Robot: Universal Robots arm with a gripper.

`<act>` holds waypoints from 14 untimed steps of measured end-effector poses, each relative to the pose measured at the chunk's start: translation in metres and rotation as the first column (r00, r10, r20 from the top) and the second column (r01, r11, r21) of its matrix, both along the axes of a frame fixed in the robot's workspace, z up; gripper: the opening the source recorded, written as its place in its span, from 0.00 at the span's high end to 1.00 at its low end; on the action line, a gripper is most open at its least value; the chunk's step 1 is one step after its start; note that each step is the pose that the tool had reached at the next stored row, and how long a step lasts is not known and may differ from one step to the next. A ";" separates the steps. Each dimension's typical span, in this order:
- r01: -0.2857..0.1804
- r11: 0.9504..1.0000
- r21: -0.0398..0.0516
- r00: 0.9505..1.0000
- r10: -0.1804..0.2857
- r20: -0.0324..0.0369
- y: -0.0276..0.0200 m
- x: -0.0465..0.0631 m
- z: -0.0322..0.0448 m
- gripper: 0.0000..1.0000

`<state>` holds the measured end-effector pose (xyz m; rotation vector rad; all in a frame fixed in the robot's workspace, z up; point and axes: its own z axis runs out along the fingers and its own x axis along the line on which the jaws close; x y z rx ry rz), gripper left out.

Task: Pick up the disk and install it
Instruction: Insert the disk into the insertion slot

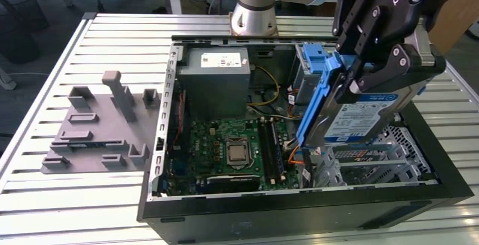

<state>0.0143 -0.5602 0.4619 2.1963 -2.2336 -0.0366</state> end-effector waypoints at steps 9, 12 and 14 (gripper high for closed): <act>0.000 1.000 0.000 1.000 0.000 0.000 -0.0011 0.009 -0.0028 0.64; 0.000 1.000 0.000 1.000 0.000 0.000 -0.0023 0.010 -0.0041 0.64; 0.000 1.000 0.000 1.000 0.000 0.000 -0.0031 0.011 -0.0048 0.64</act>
